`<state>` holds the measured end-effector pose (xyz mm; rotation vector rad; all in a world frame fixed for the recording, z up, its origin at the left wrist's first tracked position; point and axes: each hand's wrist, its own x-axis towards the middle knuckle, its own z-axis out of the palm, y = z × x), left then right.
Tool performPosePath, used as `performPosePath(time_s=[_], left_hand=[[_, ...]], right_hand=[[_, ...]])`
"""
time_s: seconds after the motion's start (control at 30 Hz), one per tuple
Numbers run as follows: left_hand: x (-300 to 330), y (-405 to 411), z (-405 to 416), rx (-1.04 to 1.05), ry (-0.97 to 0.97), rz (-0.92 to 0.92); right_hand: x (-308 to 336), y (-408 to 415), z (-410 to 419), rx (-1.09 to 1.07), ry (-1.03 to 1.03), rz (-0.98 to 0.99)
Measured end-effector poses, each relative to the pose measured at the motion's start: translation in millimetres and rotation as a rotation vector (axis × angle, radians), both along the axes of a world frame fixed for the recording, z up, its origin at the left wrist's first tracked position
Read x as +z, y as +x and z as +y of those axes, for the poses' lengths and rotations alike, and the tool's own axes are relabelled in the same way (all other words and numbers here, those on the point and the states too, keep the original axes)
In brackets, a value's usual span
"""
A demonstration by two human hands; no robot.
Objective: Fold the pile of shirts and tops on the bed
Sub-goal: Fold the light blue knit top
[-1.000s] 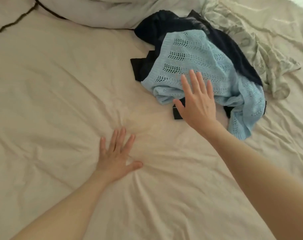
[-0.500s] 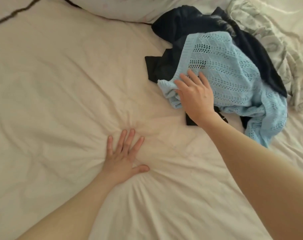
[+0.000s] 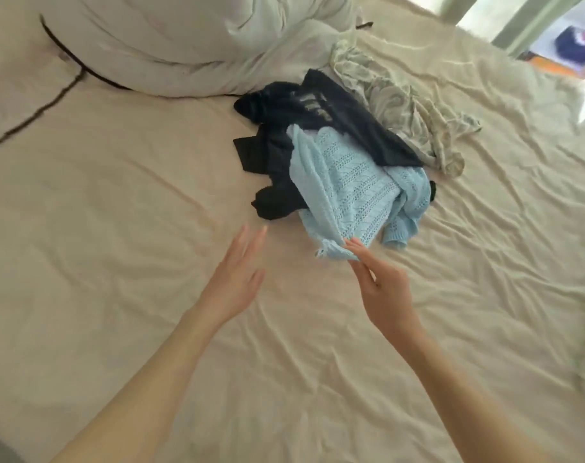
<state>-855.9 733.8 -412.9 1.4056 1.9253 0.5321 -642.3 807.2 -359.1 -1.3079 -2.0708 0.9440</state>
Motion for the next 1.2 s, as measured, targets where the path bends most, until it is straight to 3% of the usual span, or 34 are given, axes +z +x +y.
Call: performPosePath(time_s=[0.13,0.2,0.33,0.5,0.57,0.7,0.8,0.97,1.1,1.2], left_hand=[[91.8,36.3,42.2,-0.237,0.325,0.188],[132.7,58.7,53.7,-0.352,0.379,0.165],[195.8,88.7,47.1,-0.242,0.253,0.096],[266.4,99.1,20.1,-0.206,0.430,0.078],[307.4,109.6,15.4,-0.269,0.487,0.071],[399.1,148.0,6.5,-0.265,0.679,0.098],[454.6,174.1,-8.5,-0.261,0.754,0.098],[485.2,207.0,-34.3,-0.299,0.635,0.167],[501.4,217.2,-44.7,-0.290,0.575,0.218],[525.7,215.6,-56.8,-0.269,0.583,0.192]], right_hand=[[68.3,23.6,-13.5,-0.037,-0.041,0.034],[105.8,30.2,-16.6,-0.055,-0.015,0.074],[173.6,44.6,-17.6,-0.059,0.064,0.189],[227.4,98.7,-37.3,0.000,0.026,0.267],[255.7,120.0,-41.7,-0.053,-0.055,0.399],[338.5,147.4,-44.2,-0.099,-0.257,0.854],[382.0,164.9,-50.9,-0.061,-0.372,0.973],[391.6,178.0,-88.4,0.067,-0.468,0.852],[382.5,157.0,-121.2,0.125,-0.064,0.293],[388.7,149.6,-123.0,-0.104,0.156,0.301]])
